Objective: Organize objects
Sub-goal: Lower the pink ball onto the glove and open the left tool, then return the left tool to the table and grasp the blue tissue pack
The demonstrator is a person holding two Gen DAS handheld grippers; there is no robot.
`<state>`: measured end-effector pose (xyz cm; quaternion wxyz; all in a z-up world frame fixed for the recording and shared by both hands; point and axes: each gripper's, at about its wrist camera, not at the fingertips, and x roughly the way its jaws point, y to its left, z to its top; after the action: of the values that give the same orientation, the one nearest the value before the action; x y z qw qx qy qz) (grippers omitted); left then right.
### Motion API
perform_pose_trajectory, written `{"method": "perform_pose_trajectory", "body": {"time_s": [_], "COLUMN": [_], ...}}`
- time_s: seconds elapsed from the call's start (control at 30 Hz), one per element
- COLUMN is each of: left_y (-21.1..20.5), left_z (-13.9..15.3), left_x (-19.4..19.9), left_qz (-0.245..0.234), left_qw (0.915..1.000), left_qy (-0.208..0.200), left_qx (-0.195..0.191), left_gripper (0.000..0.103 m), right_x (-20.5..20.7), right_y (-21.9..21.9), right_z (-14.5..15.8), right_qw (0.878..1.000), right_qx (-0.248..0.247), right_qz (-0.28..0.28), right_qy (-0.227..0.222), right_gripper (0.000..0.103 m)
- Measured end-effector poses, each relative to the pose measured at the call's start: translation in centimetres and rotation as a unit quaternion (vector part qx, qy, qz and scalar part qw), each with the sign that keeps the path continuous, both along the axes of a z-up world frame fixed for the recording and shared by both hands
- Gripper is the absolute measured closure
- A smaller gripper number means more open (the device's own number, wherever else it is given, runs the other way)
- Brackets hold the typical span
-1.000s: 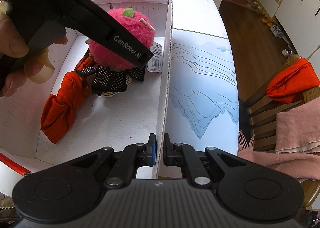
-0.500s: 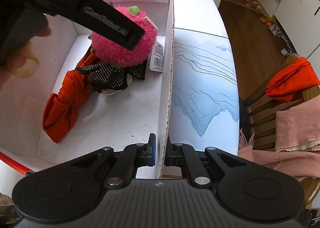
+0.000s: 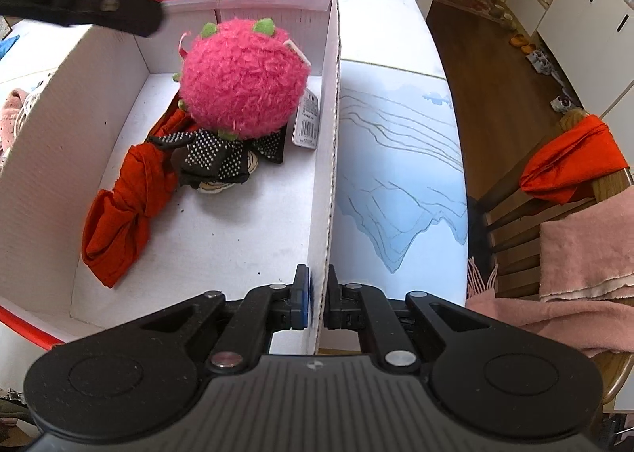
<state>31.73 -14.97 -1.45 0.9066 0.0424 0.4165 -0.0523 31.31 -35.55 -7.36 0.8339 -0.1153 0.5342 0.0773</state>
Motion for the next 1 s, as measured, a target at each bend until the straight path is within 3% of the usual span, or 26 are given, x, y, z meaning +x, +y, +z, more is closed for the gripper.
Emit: {"method": "perform_pose_trajectory", "body": {"time_s": [0.47,0.63,1.0], "left_y": [9.3,13.4,21.2], "left_z": [1.6,1.4,-1.6], "left_x": [-6.7,-9.0,-11.3], "left_qz": [0.109,0.158,0.227], "left_qw": [0.9934,0.9866,0.9727], "left_qy": [-0.036,-0.037,0.003], "left_qx": [0.001,0.018,0.048], "left_gripper": [0.011,0.004,0.001], "right_x": [0.3,0.2,-0.2], "right_y": [0.3,0.2,-0.7], "right_z": [0.6,0.5,0.8], "right_qw": [1.000,1.000,1.000], "right_qx": [-0.001,-0.002,-0.006], "right_qz": [-0.008,-0.011,-0.027], "right_qy": [-0.006,-0.005,0.001], "right_gripper": [0.099,0.099,0.098]}}
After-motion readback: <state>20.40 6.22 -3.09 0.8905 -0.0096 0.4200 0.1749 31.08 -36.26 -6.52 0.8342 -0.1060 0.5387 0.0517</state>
